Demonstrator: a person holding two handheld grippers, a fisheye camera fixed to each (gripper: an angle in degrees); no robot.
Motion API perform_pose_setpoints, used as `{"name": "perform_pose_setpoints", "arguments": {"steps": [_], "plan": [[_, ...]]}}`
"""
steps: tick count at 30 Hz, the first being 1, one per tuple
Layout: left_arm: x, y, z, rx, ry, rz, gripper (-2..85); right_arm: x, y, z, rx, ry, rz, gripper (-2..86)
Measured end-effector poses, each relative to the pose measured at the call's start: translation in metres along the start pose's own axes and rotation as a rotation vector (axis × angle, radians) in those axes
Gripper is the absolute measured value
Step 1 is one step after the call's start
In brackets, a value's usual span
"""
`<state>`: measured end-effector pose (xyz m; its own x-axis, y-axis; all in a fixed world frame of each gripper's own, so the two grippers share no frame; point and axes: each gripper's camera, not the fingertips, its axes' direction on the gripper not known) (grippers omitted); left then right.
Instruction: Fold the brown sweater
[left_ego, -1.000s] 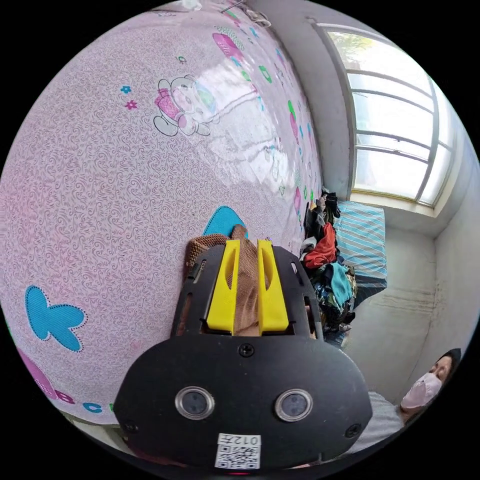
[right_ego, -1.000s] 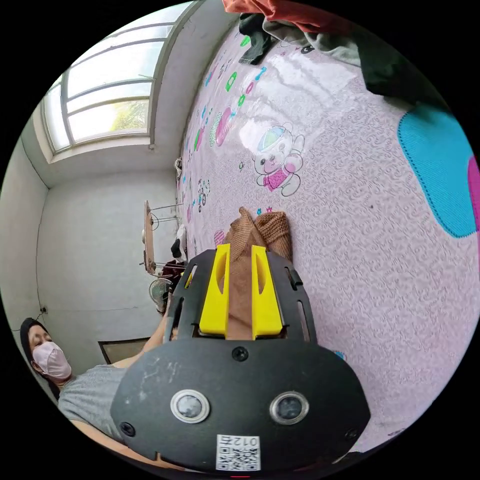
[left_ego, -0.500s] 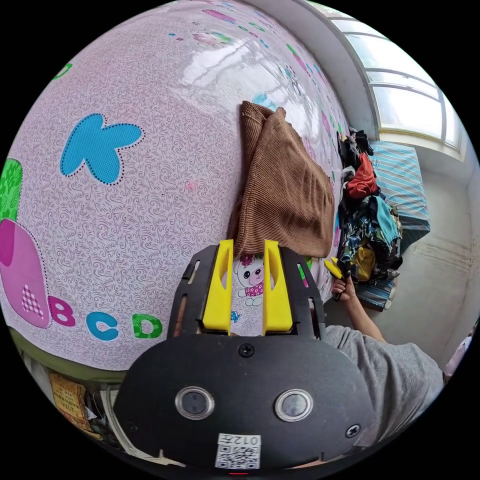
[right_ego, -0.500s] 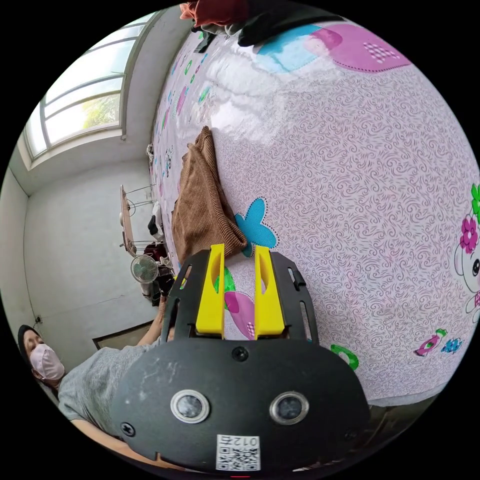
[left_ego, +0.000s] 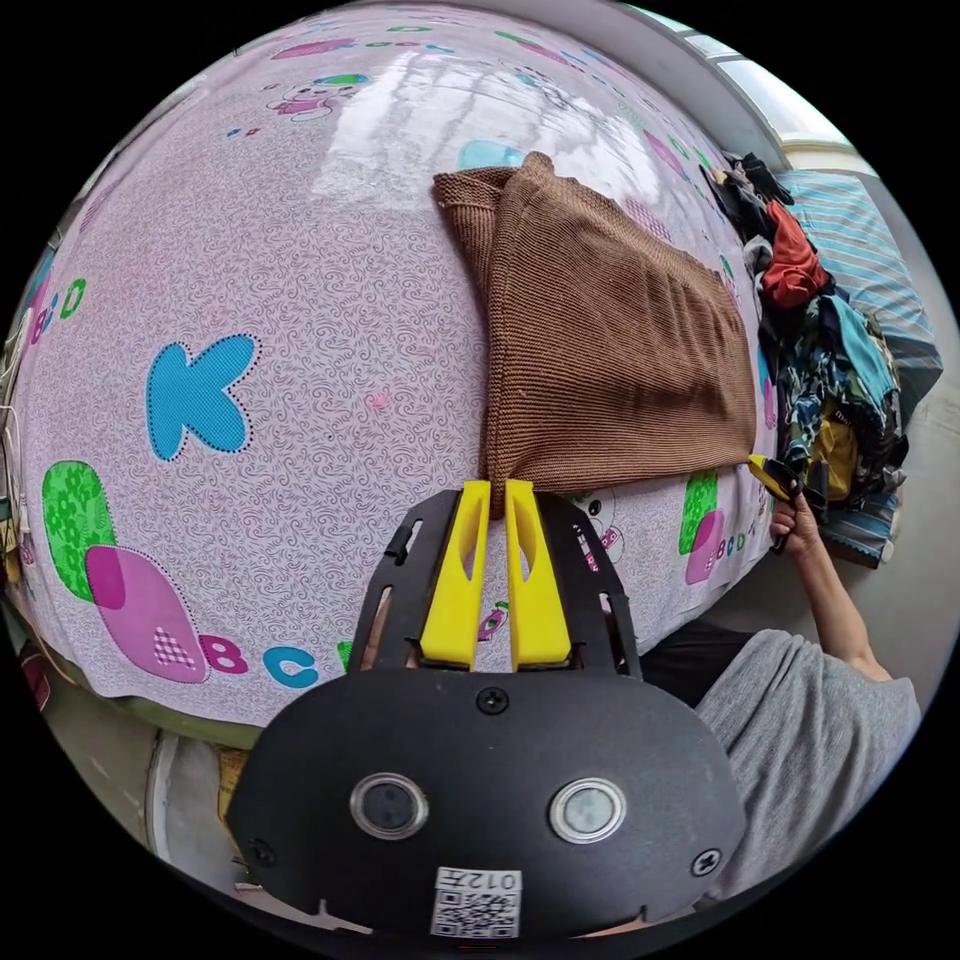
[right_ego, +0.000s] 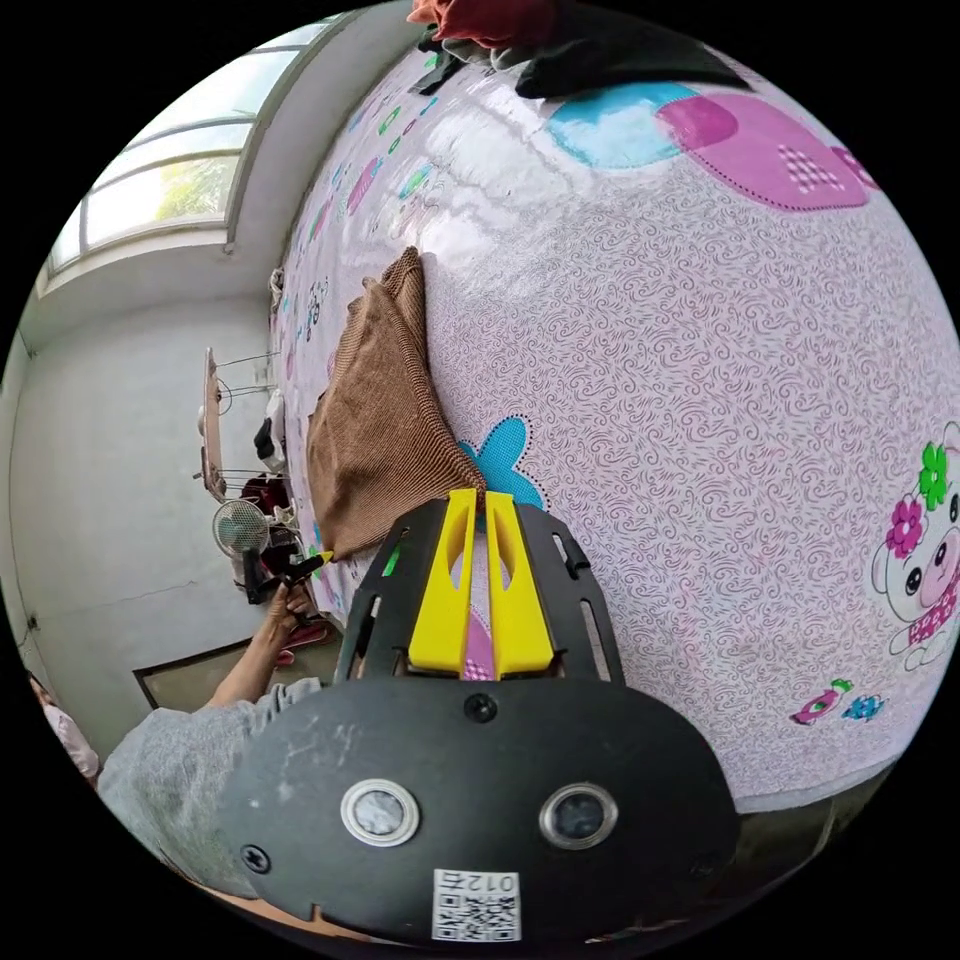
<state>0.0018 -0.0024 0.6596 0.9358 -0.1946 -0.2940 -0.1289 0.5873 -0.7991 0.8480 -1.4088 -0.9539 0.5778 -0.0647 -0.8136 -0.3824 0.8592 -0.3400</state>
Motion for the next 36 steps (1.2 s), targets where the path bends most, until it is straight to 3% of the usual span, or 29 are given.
{"name": "perform_pose_setpoints", "arguments": {"steps": [11,14,19,27,36], "plan": [[-0.025,0.049,-0.018,0.106,0.101,-0.126,1.5,0.132,0.009,0.029,0.059,0.223,-0.112,0.2],[-0.029,0.072,-0.026,0.16,0.146,-0.166,1.1,0.159,0.027,0.029,0.149,0.323,-0.24,0.1],[-0.04,0.1,-0.035,0.254,0.271,-0.264,0.7,0.18,0.058,0.073,0.113,0.398,-0.549,0.1],[-0.079,0.076,-0.038,0.273,0.38,-0.273,1.1,0.179,0.153,0.218,0.05,0.478,-1.094,1.0],[-0.145,-0.019,-0.041,0.126,0.456,-0.128,5.8,0.199,0.219,0.409,0.091,0.657,-1.267,5.3]]}}
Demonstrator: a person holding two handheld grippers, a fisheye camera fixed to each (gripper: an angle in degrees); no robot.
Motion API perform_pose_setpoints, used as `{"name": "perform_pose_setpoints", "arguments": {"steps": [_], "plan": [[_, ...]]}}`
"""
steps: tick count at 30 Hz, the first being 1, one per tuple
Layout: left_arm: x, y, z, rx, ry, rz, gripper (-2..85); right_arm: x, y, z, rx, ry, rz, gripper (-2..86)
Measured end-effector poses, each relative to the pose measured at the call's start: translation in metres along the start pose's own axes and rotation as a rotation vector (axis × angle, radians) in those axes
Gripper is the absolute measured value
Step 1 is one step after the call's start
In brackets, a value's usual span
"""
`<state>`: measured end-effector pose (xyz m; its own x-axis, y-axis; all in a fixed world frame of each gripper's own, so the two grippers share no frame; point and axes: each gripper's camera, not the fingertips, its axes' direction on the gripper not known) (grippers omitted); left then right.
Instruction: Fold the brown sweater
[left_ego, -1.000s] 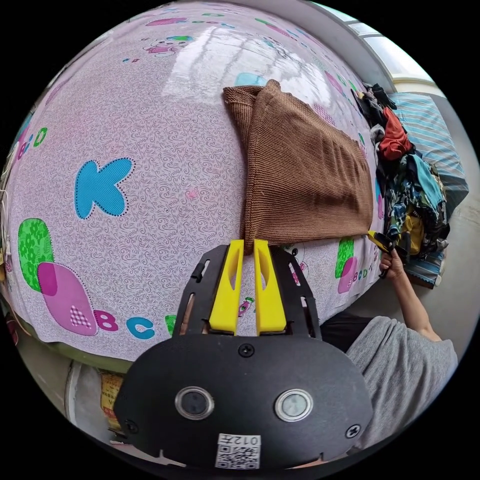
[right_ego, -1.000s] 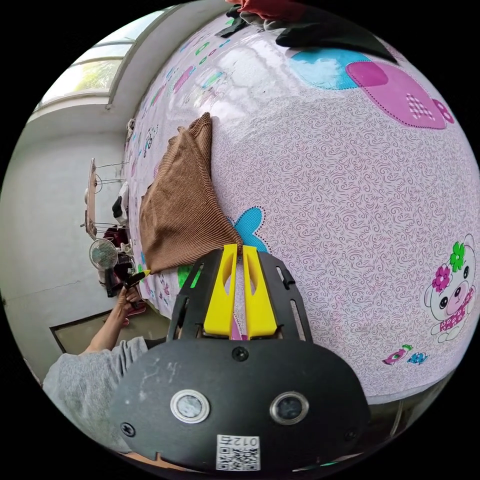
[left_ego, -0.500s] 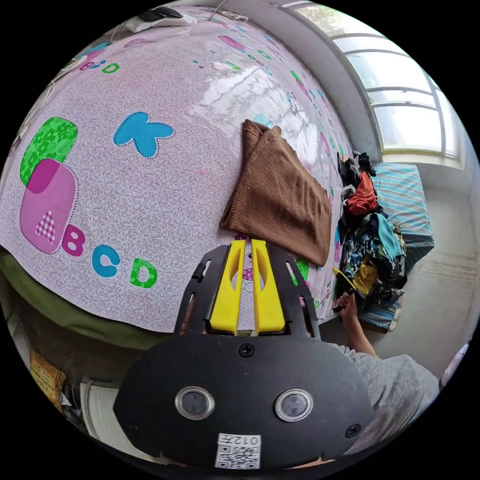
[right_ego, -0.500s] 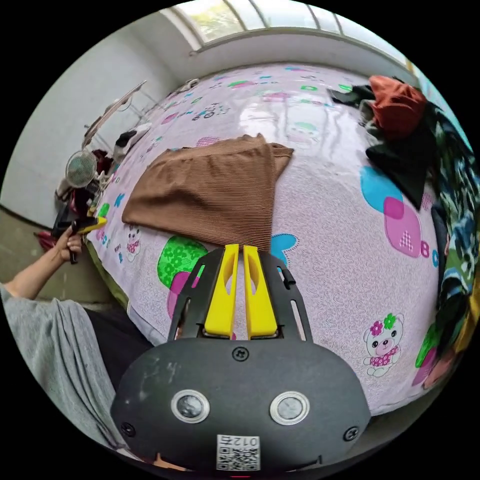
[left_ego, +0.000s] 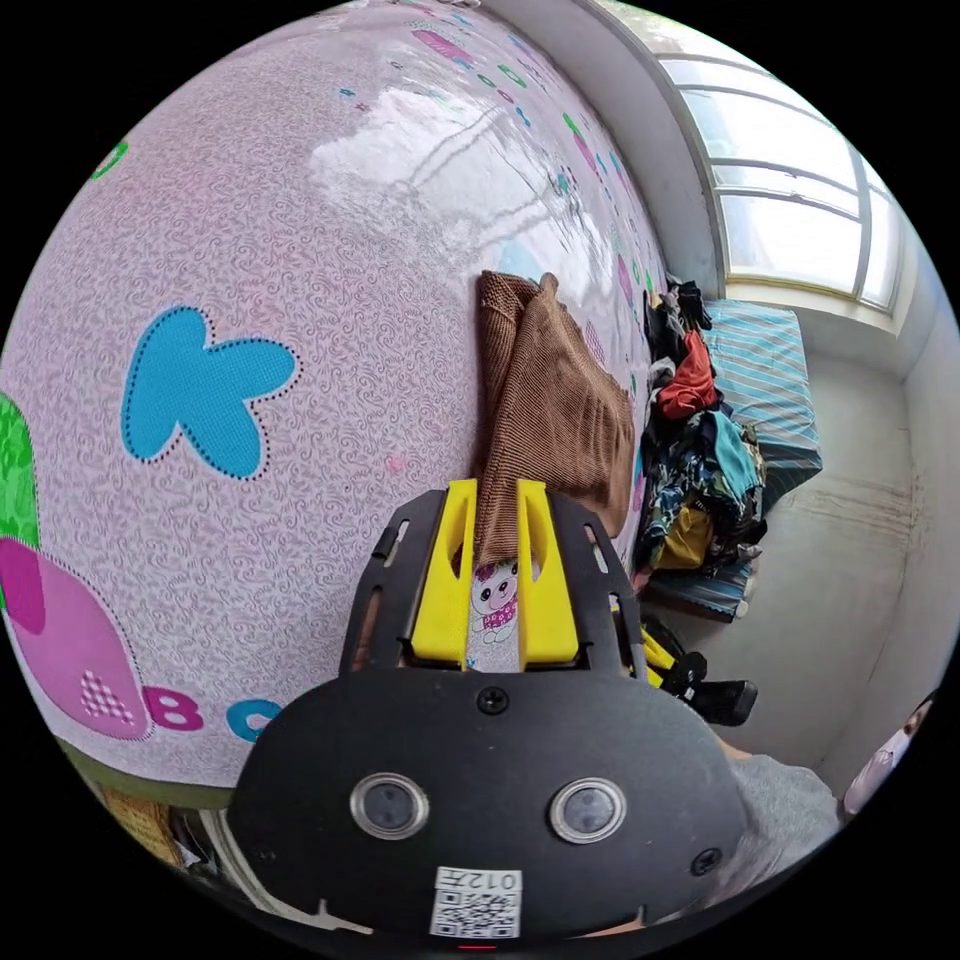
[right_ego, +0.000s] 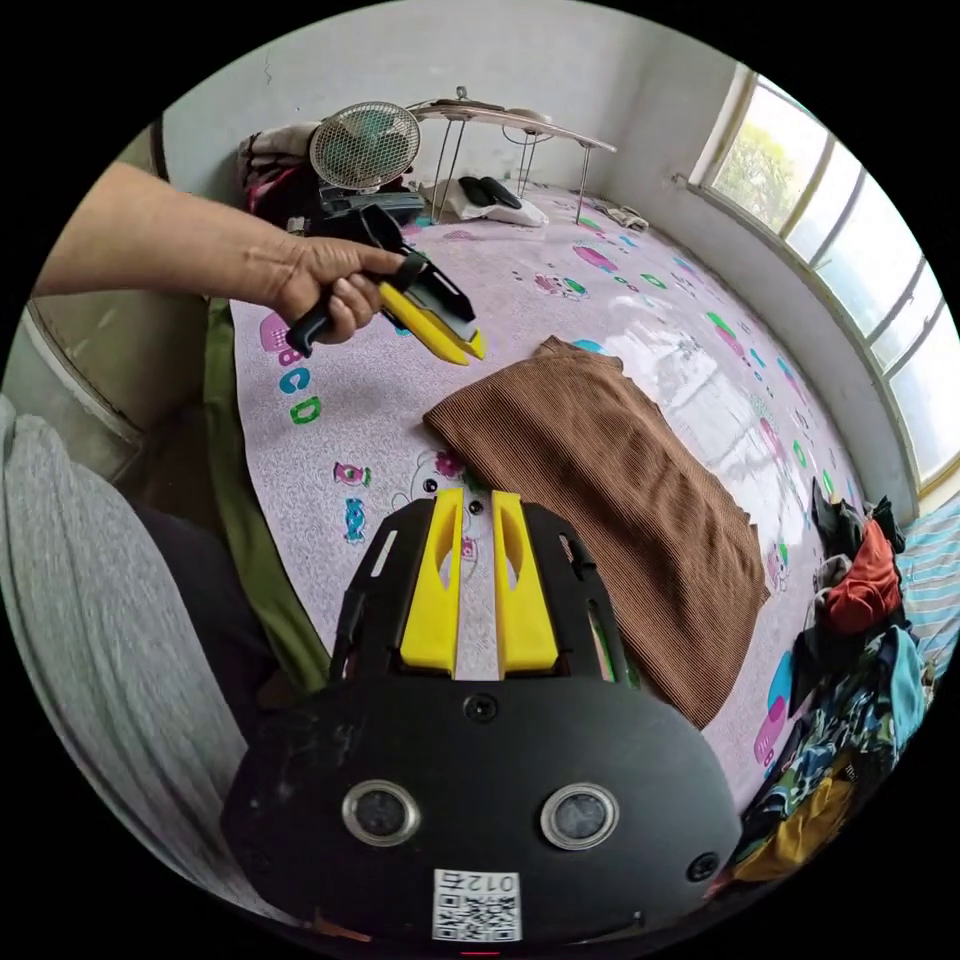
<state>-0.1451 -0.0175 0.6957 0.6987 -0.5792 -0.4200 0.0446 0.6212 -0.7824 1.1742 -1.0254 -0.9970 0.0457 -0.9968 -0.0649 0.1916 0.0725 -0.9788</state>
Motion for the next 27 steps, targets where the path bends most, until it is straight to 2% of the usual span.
{"name": "perform_pose_setpoints", "arguments": {"steps": [6,15,27], "plan": [[-0.015,-0.058,-0.003,-0.102,0.079,0.047,9.3,-0.043,0.011,0.098,-0.084,0.101,-0.064,7.5],[-0.025,-0.106,0.004,-0.158,0.12,0.083,9.1,-0.045,0.053,0.212,-0.185,0.154,-0.108,8.9],[-0.027,-0.14,0.006,-0.15,0.135,0.118,6.6,-0.026,0.091,0.291,-0.25,0.112,-0.066,9.0]]}}
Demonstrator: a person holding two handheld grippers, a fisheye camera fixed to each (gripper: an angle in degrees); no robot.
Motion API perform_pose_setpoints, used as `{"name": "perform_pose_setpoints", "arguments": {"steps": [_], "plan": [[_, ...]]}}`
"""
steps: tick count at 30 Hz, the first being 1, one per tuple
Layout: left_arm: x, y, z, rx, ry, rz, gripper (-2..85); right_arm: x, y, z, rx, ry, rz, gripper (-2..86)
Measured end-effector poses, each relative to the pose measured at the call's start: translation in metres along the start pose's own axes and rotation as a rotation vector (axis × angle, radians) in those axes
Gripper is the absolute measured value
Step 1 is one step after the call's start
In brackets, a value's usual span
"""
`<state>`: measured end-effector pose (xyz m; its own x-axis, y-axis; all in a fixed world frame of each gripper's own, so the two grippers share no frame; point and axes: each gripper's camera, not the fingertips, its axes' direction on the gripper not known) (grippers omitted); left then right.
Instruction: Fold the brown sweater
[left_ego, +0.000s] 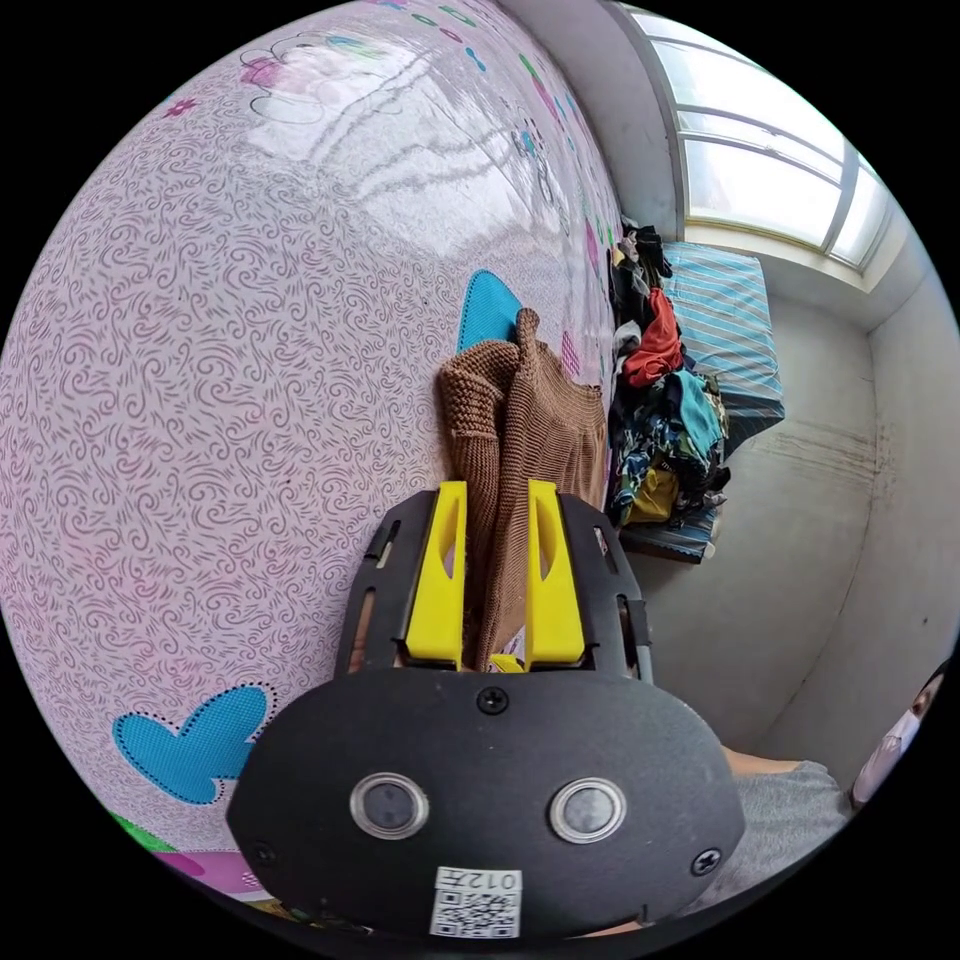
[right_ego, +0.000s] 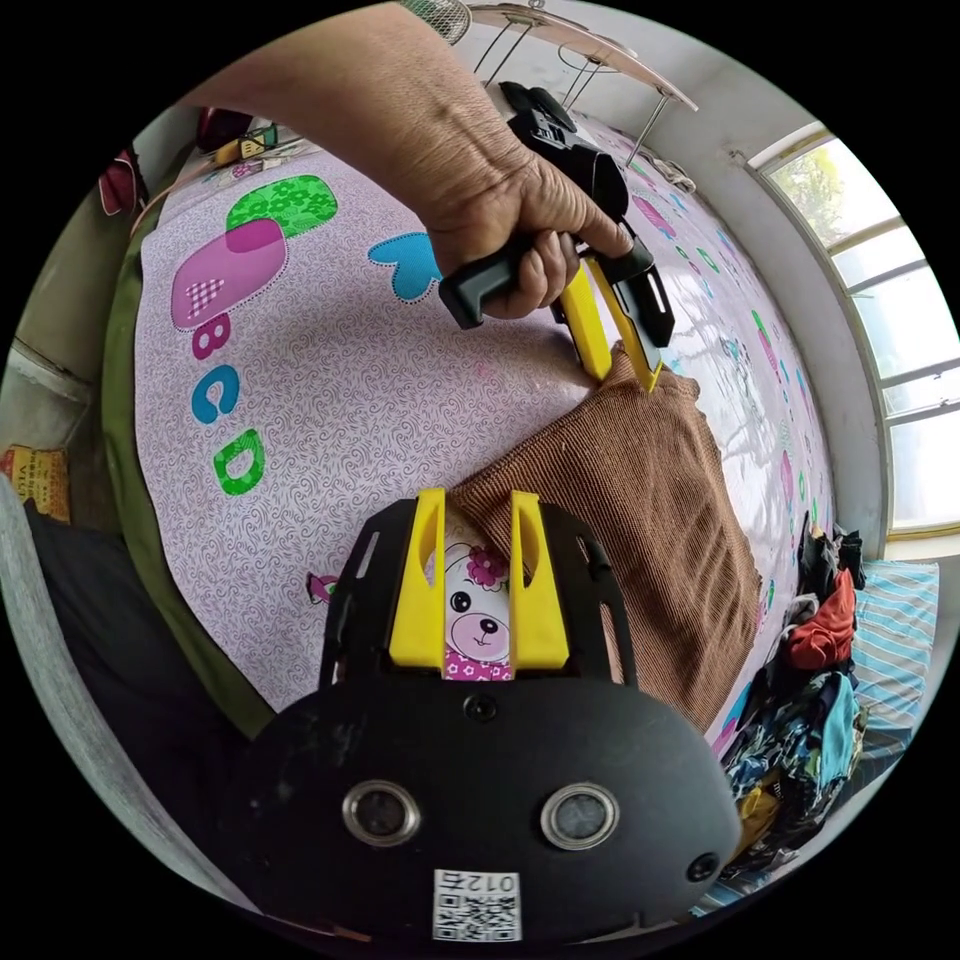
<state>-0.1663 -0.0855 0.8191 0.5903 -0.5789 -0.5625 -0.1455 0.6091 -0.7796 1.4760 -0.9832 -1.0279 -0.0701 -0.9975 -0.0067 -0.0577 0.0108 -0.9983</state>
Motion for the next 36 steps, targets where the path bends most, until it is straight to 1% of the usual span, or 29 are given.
{"name": "perform_pose_setpoints", "arguments": {"steps": [5,8,13,20,26,29,33,36], "plan": [[0.001,-0.006,0.003,-0.002,-0.02,0.025,5.2,-0.001,0.002,0.015,-0.022,0.009,-0.007,6.1],[0.0,-0.007,0.001,-0.006,-0.023,0.016,4.1,0.0,0.0,0.019,-0.047,0.02,0.001,2.8],[0.013,-0.005,-0.009,-0.013,-0.05,0.063,2.4,0.01,-0.004,0.007,-0.047,-0.031,0.04,-0.3],[0.032,0.014,-0.034,0.012,-0.086,0.103,1.6,0.029,-0.014,-0.048,0.01,-0.165,0.117,-0.7],[0.026,0.052,-0.066,0.042,-0.111,0.047,1.4,0.034,-0.025,-0.104,0.066,-0.358,0.163,-0.7],[0.025,0.076,-0.085,0.087,-0.112,0.01,1.4,0.038,-0.032,-0.139,0.114,-0.445,0.165,-0.8],[0.029,0.105,-0.103,0.164,-0.097,-0.04,1.4,0.059,-0.035,-0.186,0.188,-0.566,0.215,-0.7],[0.042,0.113,-0.103,0.192,-0.104,-0.051,1.4,0.08,-0.033,-0.217,0.228,-0.608,0.253,-0.7]]}}
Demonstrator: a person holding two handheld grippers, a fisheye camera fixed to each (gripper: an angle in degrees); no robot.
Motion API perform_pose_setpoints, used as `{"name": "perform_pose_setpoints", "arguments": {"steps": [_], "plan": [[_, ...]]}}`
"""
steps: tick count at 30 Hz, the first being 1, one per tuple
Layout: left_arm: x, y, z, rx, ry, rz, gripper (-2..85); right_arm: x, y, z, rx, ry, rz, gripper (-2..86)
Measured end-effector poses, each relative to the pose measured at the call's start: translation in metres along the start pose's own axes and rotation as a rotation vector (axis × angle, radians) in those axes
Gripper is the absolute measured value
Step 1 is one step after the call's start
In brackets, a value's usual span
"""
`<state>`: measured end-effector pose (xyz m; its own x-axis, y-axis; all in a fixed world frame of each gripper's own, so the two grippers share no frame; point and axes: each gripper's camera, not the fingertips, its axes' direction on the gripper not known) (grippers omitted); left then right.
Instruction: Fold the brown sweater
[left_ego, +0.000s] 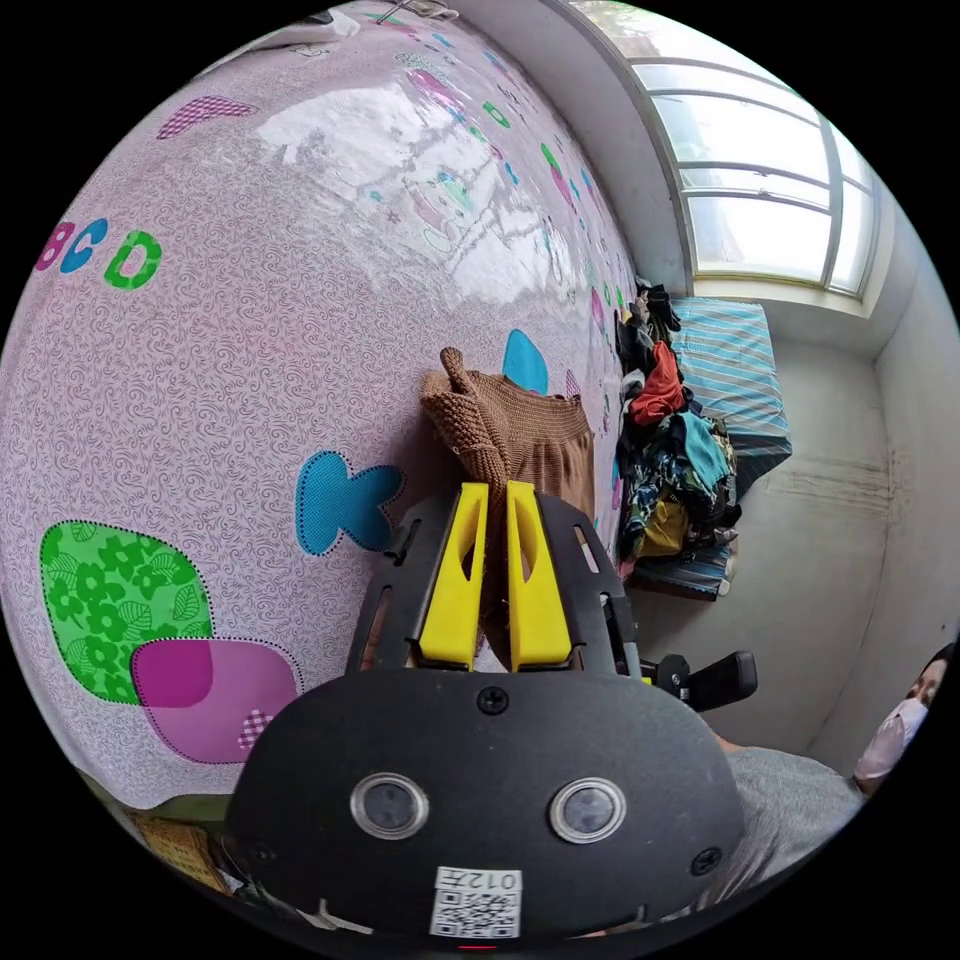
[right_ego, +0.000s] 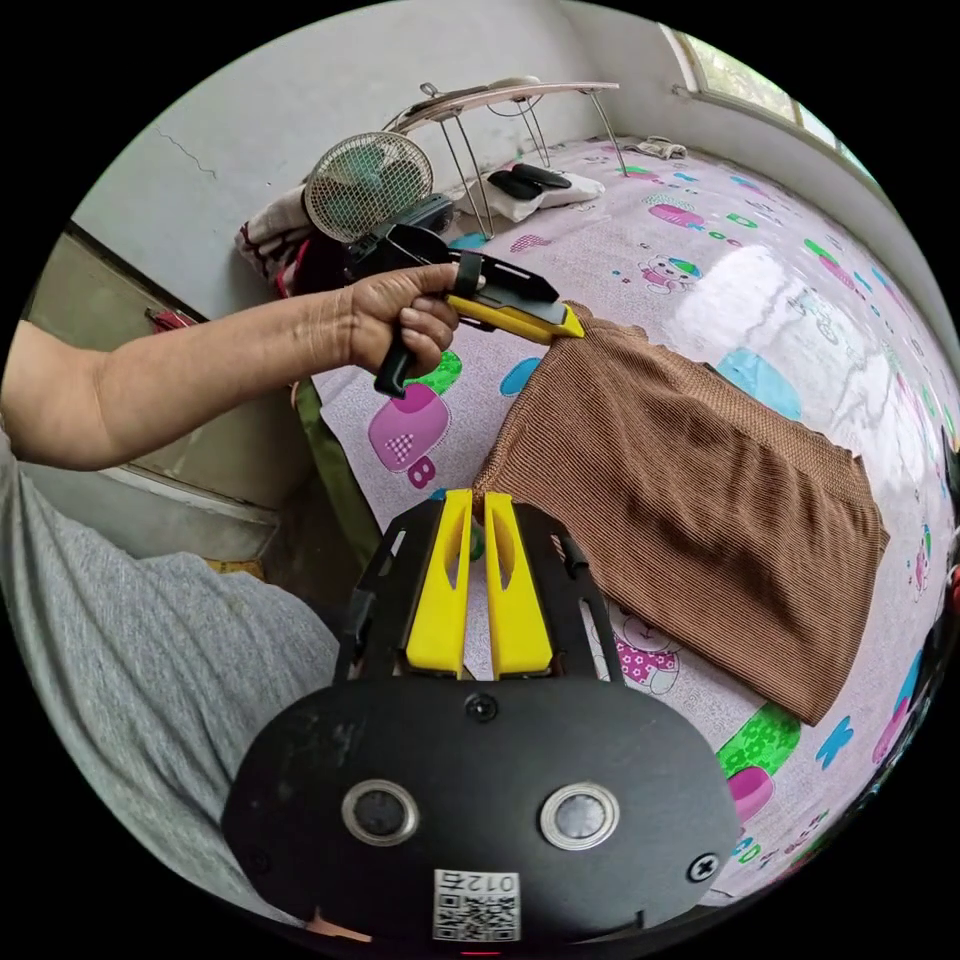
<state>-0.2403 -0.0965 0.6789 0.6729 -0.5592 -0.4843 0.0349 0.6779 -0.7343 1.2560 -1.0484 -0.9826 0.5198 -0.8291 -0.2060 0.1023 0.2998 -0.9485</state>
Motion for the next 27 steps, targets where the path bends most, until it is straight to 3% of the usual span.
{"name": "perform_pose_setpoints", "arguments": {"steps": [14,27], "plan": [[0.158,-0.017,0.078,0.026,-0.069,0.091,1.5,0.023,-0.016,-0.208,0.258,-0.051,0.217,-0.7],[0.313,-0.047,0.243,-0.098,-0.201,0.175,1.5,0.063,-0.016,-0.371,0.468,-0.166,0.518,-0.6]]}}
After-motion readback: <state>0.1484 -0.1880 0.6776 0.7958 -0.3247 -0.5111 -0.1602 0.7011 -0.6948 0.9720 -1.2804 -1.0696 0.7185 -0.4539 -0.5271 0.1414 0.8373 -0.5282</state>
